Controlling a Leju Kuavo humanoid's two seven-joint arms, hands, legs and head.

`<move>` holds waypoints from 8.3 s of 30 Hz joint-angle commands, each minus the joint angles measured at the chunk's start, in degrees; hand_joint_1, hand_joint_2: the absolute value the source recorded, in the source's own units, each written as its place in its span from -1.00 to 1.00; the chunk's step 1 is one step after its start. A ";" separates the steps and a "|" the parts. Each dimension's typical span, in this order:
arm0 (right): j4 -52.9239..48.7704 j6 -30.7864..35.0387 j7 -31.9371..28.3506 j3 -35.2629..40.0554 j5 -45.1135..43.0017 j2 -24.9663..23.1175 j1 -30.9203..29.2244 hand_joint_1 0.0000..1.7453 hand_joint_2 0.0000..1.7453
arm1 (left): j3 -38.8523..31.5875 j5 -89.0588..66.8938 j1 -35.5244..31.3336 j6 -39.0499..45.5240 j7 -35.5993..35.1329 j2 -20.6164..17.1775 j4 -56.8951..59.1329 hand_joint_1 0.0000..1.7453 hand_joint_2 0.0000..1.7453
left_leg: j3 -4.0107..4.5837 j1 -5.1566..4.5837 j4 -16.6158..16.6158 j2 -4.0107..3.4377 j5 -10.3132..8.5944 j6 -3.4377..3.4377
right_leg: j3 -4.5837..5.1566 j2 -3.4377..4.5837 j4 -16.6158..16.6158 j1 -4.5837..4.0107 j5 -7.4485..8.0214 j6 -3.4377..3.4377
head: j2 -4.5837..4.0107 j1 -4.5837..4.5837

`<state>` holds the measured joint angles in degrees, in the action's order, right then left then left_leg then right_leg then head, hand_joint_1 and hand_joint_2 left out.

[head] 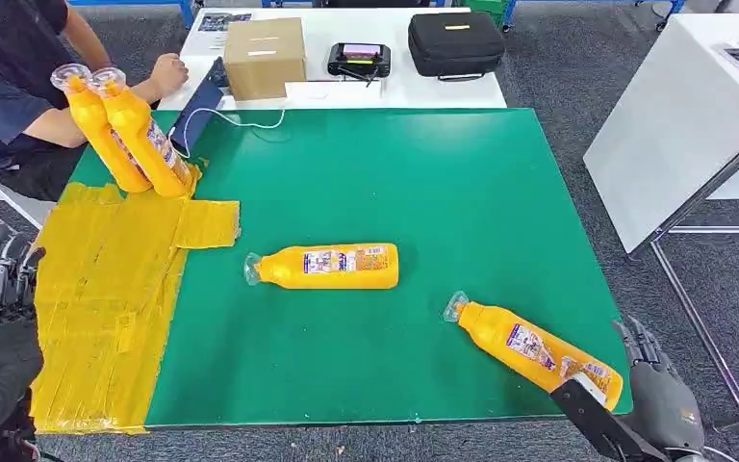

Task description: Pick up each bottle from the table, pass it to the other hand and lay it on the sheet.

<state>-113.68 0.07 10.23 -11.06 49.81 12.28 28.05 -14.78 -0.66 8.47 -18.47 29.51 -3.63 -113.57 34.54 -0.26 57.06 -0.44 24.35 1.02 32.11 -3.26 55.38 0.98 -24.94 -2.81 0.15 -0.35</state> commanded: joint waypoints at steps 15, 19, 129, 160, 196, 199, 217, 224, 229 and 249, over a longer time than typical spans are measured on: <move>21.24 -7.53 0.90 6.63 -8.05 9.60 -18.56 -1.00 1.00 | 4.50 1.17 -7.56 -0.87 -0.60 -1.58 8.17 -1.00 -1.00 | -0.24 0.04 -0.05 -0.13 -0.01 -0.03 | -0.29 0.32 -0.11 -0.04 0.09 0.06 | 0.00 -0.02; 24.60 -9.07 1.00 9.39 -9.18 11.05 -20.93 -1.00 1.00 | 4.81 1.46 -8.28 -0.83 -0.62 -1.81 8.80 -1.00 -1.00 | -0.21 0.05 -0.04 -0.10 -0.02 -0.03 | -0.27 0.27 -0.11 -0.04 0.09 0.05 | 0.00 0.00; 23.46 -10.47 17.45 20.81 -5.93 24.04 -1.83 1.00 1.00 | 8.73 3.90 -12.85 0.96 -2.47 -3.67 12.99 -1.00 -1.00 | -0.78 0.08 -0.04 0.18 0.25 0.07 | -0.38 0.19 -0.26 -0.04 -0.11 0.10 | 0.00 -0.02; 21.03 6.70 -4.64 45.91 -19.06 -9.10 -51.59 1.00 1.00 | 11.37 16.33 0.66 -1.71 -5.83 10.79 10.73 -1.00 1.00 | -0.50 0.00 -0.03 -2.34 -0.07 -0.10 | 0.22 2.56 0.18 -0.02 0.77 0.28 | 0.00 0.03; 34.38 4.18 -3.90 60.40 -16.27 -14.63 -49.90 1.00 1.00 | 25.49 11.72 -2.50 8.34 -2.71 10.83 15.93 -1.00 1.00 | -0.07 0.00 -0.04 -0.43 -0.21 0.03 | -0.03 0.71 0.00 0.00 0.43 0.15 | 0.00 0.00; 33.36 2.51 -3.28 62.83 -17.25 -14.78 -50.28 1.00 1.00 | 24.18 11.88 -2.20 8.38 -2.25 11.02 16.38 -1.00 1.00 | -0.17 0.04 -0.04 -0.48 -0.15 -0.02 | -0.13 0.82 -0.02 -0.03 0.39 0.20 | 0.00 0.02; 40.62 -7.32 -6.41 70.86 -33.09 -15.45 -55.10 1.00 1.00 | 25.87 14.68 -5.51 -0.39 -0.67 9.04 21.15 1.00 1.00 | -0.19 0.06 -0.04 -0.34 -0.20 -0.03 | -0.19 0.72 -0.03 -0.05 0.39 0.24 | 0.00 0.00; 41.97 -6.71 -6.41 70.90 -33.62 -15.04 -55.77 1.00 1.00 | 25.33 14.88 -5.72 -1.26 -0.23 9.14 21.57 1.00 1.00 | -0.09 0.00 -0.06 -0.33 -0.23 0.04 | -0.08 0.57 -0.03 0.00 0.41 0.14 | 0.00 0.00; 42.02 -6.71 -6.41 70.85 -33.62 -14.92 -55.77 1.00 1.00 | 25.31 14.88 -5.72 -1.27 -0.22 9.13 21.57 1.00 1.00 | -0.13 0.04 -0.03 -0.31 -0.21 0.01 | -0.14 0.62 -0.03 -0.03 0.40 0.17 | 0.00 0.00; 25.69 3.15 -8.66 44.58 -22.57 -7.07 -42.81 -1.00 1.00 | 16.94 -42.62 -18.37 29.30 -10.08 -7.16 20.48 1.00 1.00 | 0.02 0.09 0.05 -0.02 -0.31 -0.03 | -0.02 0.33 0.08 -0.08 0.39 0.23 | 0.00 0.00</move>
<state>-84.52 5.15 1.86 41.98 26.99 2.14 -16.75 4.37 -37.07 -2.24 8.27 21.31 -4.25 -97.85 34.61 -0.26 57.06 -0.81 24.03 1.08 32.26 -2.88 55.43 0.96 -24.48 -2.73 0.15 -0.35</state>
